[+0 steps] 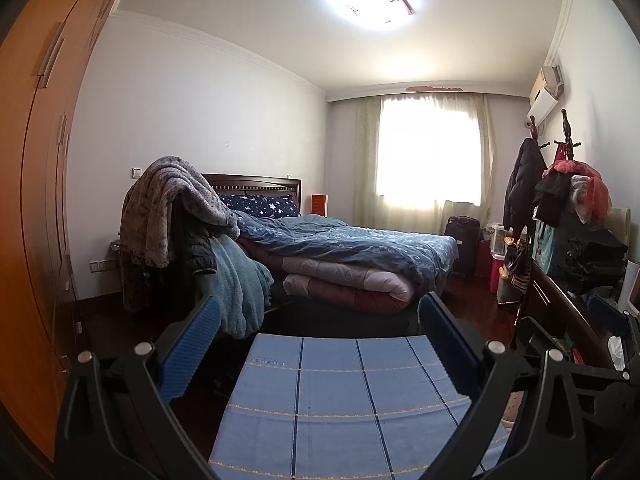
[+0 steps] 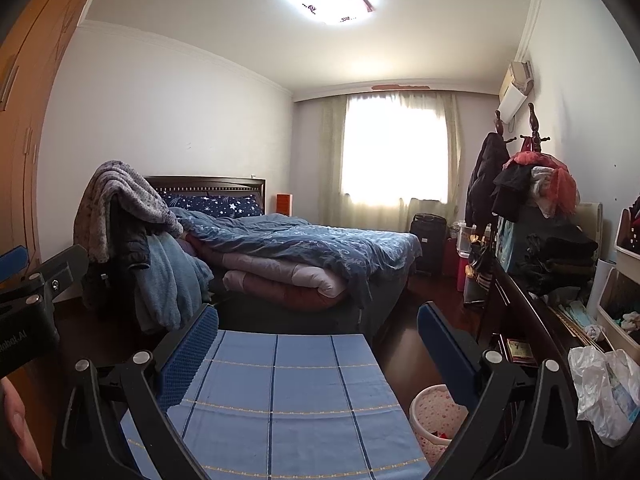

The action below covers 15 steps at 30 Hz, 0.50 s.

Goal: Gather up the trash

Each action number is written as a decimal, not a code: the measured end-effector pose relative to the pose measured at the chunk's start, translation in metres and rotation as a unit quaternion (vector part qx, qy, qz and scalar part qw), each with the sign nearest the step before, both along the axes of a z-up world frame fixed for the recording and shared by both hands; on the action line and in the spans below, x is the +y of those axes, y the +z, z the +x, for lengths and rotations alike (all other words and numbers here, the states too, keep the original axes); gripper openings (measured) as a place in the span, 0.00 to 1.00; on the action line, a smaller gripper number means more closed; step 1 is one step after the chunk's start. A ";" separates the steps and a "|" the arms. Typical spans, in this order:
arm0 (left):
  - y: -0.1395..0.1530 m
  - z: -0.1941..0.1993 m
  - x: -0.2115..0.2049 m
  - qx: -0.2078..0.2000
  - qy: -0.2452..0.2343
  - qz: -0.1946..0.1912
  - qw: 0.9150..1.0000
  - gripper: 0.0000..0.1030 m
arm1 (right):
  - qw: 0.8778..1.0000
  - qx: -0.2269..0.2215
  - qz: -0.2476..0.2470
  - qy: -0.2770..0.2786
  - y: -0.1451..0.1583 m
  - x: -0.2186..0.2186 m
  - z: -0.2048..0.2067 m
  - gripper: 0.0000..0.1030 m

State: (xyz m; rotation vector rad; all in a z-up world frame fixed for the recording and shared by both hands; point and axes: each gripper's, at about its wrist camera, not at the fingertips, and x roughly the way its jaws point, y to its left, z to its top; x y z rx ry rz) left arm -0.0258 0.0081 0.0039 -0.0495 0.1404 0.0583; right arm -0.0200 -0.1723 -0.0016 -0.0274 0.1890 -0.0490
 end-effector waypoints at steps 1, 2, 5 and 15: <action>0.000 0.000 0.000 0.000 0.001 -0.001 1.000 0.97 | 1.000 0.000 -0.001 0.000 0.000 0.001 0.001 0.96; 0.000 -0.001 0.000 0.000 0.001 -0.002 1.000 0.97 | 1.000 0.000 0.000 0.000 0.000 0.001 0.000 0.96; 0.001 -0.001 -0.001 -0.002 0.004 -0.003 1.000 0.97 | 1.000 0.000 0.000 0.001 -0.001 0.001 0.001 0.96; -0.002 0.001 -0.005 -0.002 0.009 -0.006 1.000 0.97 | 1.000 0.006 0.002 0.004 -0.005 0.002 0.003 0.96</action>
